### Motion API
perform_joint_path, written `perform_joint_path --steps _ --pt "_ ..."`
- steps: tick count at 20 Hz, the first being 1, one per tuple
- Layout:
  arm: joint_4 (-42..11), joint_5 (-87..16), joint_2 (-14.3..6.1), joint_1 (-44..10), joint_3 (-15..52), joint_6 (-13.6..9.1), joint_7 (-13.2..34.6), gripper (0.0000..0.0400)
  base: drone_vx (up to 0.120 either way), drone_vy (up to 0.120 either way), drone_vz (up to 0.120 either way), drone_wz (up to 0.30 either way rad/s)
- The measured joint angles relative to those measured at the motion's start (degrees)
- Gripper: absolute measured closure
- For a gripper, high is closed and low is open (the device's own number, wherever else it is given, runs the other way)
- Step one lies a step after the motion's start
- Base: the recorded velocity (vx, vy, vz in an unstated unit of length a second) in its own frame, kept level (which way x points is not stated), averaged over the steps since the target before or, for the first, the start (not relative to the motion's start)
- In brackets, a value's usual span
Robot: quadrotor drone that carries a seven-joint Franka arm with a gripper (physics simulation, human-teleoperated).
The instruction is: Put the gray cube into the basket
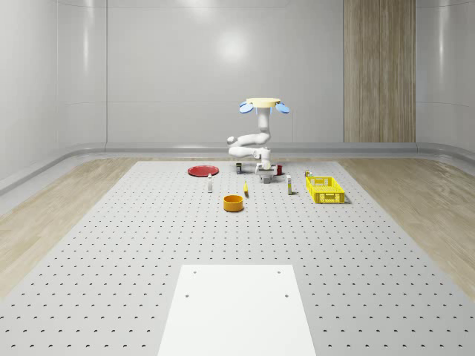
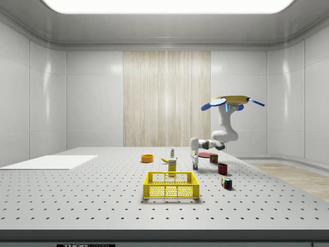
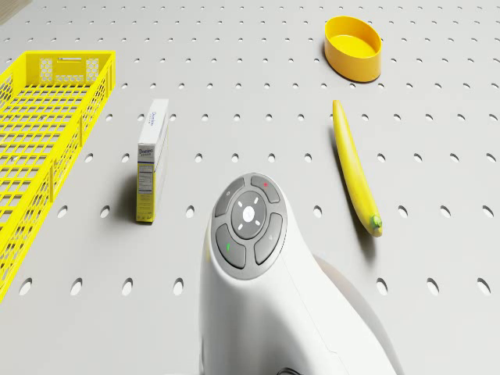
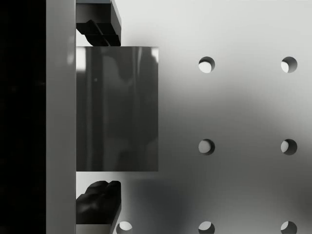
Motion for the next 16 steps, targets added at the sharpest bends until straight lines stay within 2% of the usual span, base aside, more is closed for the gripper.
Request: perform_joint_path --steps 2,5,8,16 --pt "-0.04 0.04 -0.26 -0.01 -0.04 0.24 0.06 0.0000 0.000 0.000 0.000 0.000" --pt "-0.07 0.15 -0.61 -0.08 -0.04 0.57 0.17 0.0073 0.000 0.000 0.000 0.000" --pt "-0.07 0.27 -0.93 -0.18 0.00 0.87 0.27 0.0114 0.000 0.000 0.000 0.000" --pt "-0.03 0.62 -1.70 -0.48 0.14 1.58 0.53 0.0145 0.000 0.000 0.000 0.000"
